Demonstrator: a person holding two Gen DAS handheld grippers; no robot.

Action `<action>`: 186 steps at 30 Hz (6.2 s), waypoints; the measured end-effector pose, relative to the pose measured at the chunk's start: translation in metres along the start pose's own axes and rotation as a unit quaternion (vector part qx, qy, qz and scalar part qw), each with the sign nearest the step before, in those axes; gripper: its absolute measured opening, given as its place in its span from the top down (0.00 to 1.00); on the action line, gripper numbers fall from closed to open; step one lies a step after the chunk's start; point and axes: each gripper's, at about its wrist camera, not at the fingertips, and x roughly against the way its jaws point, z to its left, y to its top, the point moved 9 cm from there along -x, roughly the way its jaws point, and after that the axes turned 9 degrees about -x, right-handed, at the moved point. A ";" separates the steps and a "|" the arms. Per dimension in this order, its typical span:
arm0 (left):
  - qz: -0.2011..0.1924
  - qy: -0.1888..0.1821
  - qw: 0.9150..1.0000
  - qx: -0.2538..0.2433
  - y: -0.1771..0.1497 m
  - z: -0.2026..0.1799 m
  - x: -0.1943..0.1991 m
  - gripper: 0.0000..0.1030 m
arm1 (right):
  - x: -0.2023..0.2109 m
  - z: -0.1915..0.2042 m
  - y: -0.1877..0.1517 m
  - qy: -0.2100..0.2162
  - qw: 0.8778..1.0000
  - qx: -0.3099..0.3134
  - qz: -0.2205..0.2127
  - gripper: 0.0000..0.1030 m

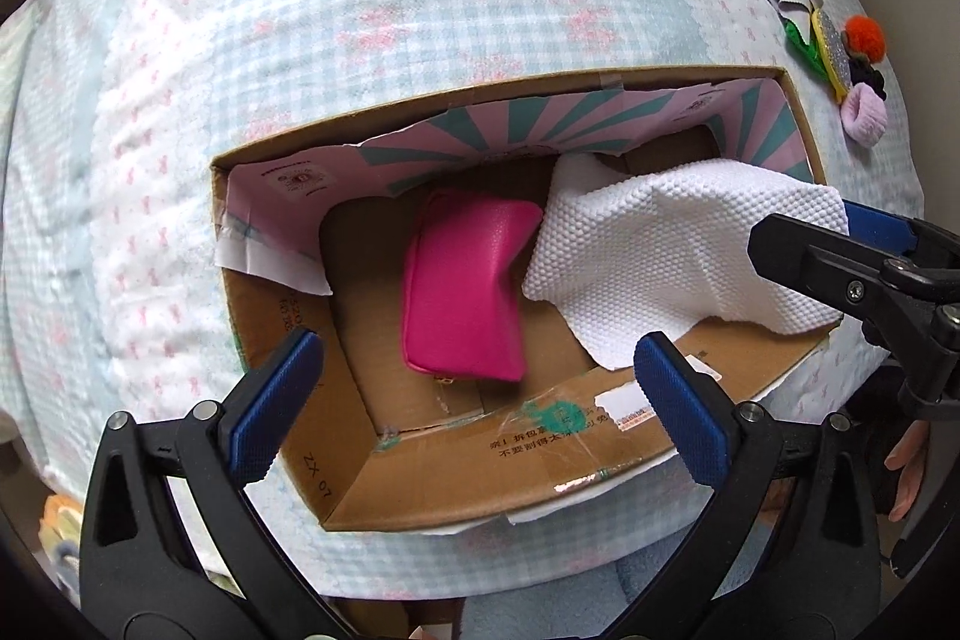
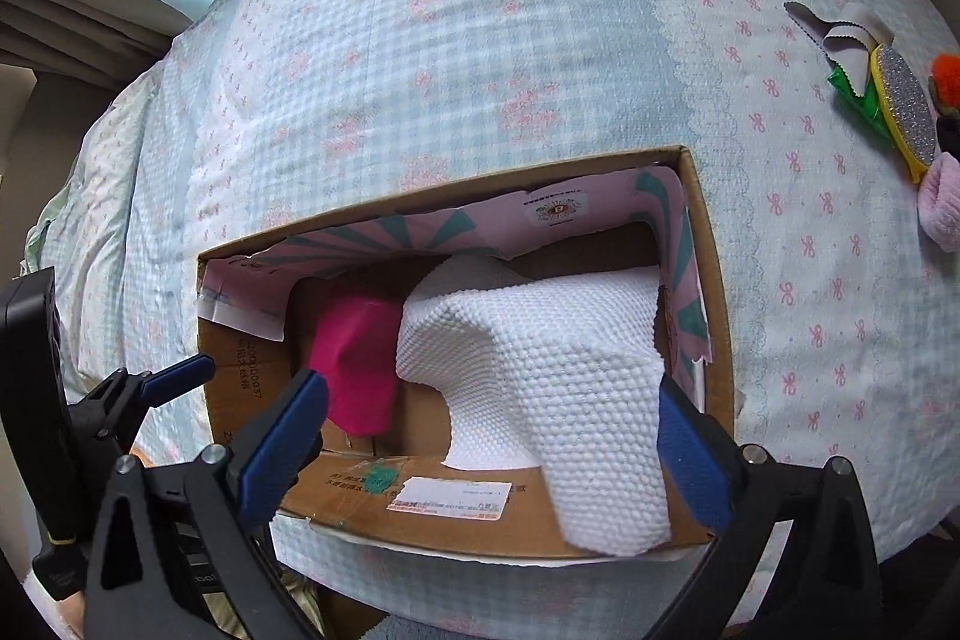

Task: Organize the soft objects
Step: 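Lower both items into the box and open both tools, then move both tools back over the remaining items on the bed, then grasp the pink scrunchie with the left tool while the right tool grasps the orange pompom, then carry the scrunchie and orange pompom with both tools over the box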

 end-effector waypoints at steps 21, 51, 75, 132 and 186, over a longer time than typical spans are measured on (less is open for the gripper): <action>-0.165 0.051 0.985 0.031 -0.014 -0.028 0.200 0.00 | 0.177 0.032 -0.030 -0.036 0.984 0.080 -0.155 0.00; -0.222 0.009 0.975 0.022 0.122 -0.283 0.216 0.00 | 0.358 -0.255 0.059 -0.113 0.951 -0.030 -0.285 0.00; -0.161 -0.020 0.986 0.042 0.216 -0.439 -0.001 0.00 | 0.229 -0.384 0.223 -0.071 0.979 0.076 -0.175 0.00; -0.162 0.006 0.986 0.039 0.244 -0.443 -0.091 0.65 | 0.074 -0.411 0.275 -0.036 0.989 0.110 -0.091 0.67; -0.154 -0.004 0.987 0.037 0.013 -0.025 0.139 0.65 | 0.153 0.009 0.004 0.001 0.992 0.069 -0.109 0.67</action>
